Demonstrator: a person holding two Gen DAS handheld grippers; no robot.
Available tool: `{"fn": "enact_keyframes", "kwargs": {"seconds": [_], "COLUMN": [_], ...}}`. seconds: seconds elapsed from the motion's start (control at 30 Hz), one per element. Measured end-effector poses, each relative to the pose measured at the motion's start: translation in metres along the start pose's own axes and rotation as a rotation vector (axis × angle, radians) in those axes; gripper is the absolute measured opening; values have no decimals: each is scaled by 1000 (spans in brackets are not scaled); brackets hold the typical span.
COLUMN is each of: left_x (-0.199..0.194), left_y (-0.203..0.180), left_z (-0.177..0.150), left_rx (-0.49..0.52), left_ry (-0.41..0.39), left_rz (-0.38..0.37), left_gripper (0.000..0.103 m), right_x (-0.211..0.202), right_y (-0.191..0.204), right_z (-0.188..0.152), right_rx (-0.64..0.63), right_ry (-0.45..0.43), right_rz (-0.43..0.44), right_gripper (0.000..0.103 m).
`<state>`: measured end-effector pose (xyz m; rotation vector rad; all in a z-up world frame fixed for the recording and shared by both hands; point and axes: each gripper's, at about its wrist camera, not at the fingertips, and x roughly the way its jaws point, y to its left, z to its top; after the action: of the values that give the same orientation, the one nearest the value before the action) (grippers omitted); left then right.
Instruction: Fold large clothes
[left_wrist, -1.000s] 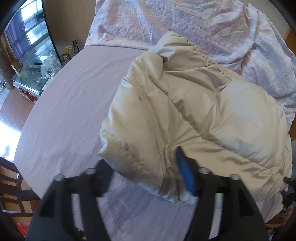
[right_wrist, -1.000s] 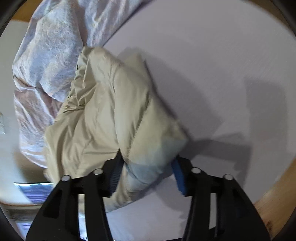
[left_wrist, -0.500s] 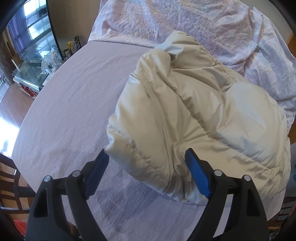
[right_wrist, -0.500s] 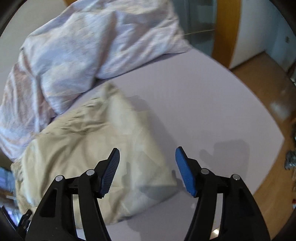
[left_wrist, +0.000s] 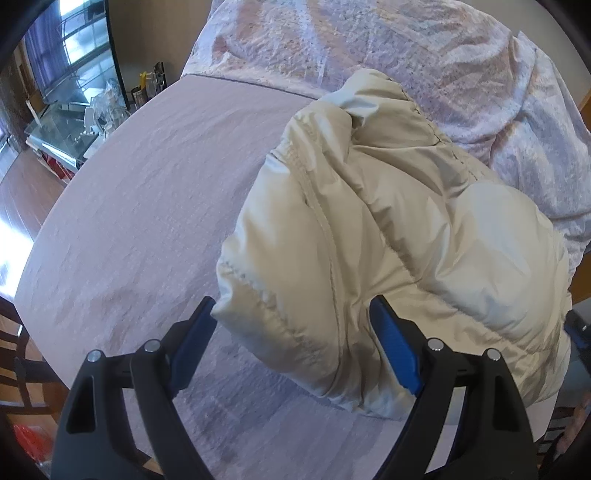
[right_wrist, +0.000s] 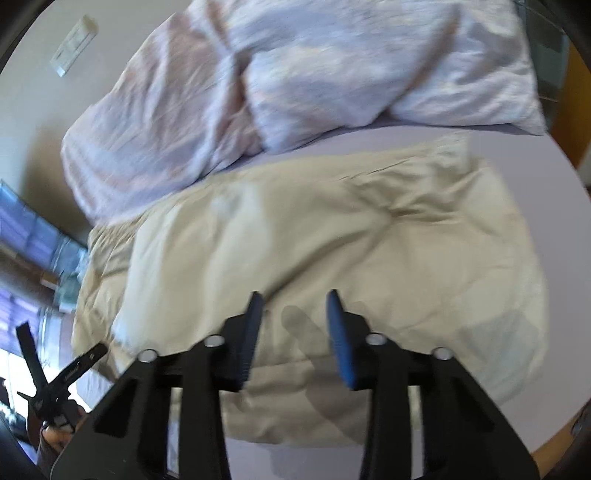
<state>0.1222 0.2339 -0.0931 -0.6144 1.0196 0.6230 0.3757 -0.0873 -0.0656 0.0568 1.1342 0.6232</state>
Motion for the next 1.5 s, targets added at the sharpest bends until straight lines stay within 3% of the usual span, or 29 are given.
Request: {"fn": "enact_keyframes", "kwargs": {"seconds": [0.17,0.57,0.77,1.03,1.13,1.27,1.5], "left_x": [3,9,14,26,25,11,-33], "left_y": [3,4,1,6,4,-8,-34], "left_z": [1,8,14,22,26,29,39], "left_rx": [-23,-51,-73,-173,-183,-146,-85], "left_ry": [4,1,-1,22,17,-24,-115], "left_rz": [-6,-34,-65,-134,-188,-186,-261], "left_gripper": [84,88,88,88,59,31,23], "right_x": [19,79,100,93,90,89,90], "right_y": [22,20,19,19,20,21,17], "right_z": [-8,-8,0,-10,-16,-19,-17], "right_rx": [-58,-56,-59,-86,-92,-92,-95], "right_ry": [58,172,183,158,150,144,141], "right_rz": [22,-37,-30,-42,-41,-32,-21], "right_gripper": [26,23,22,22,22,22,22]}}
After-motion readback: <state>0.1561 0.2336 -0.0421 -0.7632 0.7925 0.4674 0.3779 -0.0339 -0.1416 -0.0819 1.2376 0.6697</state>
